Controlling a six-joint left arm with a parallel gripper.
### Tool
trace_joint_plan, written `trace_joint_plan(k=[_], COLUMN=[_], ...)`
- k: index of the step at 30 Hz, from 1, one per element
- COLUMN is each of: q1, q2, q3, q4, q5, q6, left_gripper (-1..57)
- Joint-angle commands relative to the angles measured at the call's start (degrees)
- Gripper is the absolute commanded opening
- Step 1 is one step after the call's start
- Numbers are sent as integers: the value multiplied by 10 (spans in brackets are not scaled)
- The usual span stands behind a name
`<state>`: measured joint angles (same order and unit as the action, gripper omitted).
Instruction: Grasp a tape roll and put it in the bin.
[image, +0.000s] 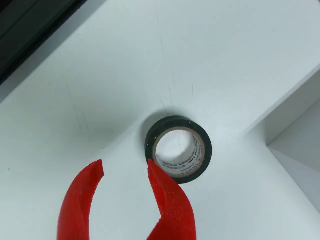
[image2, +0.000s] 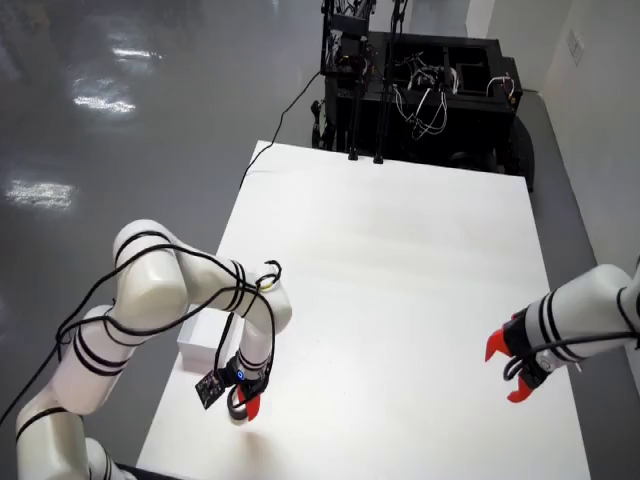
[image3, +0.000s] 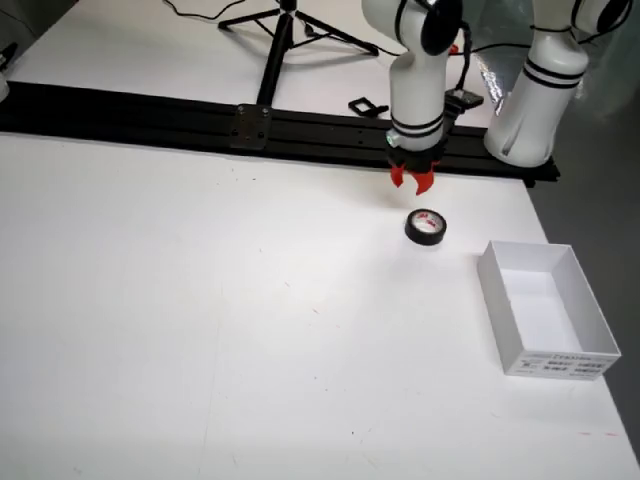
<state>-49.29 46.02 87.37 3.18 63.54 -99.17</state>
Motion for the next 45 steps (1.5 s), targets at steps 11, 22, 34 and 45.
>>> trace_joint_plan(k=[11,22,34,45], q1=[35,38,35,27], q2=[48,60,70,72], q3=[1,1,0,-1], q4=[21,26,28,25], q5=[-47,-66,-83,-86], q6=[-5,-6,-7,-8], left_gripper=[202,207,194,151])
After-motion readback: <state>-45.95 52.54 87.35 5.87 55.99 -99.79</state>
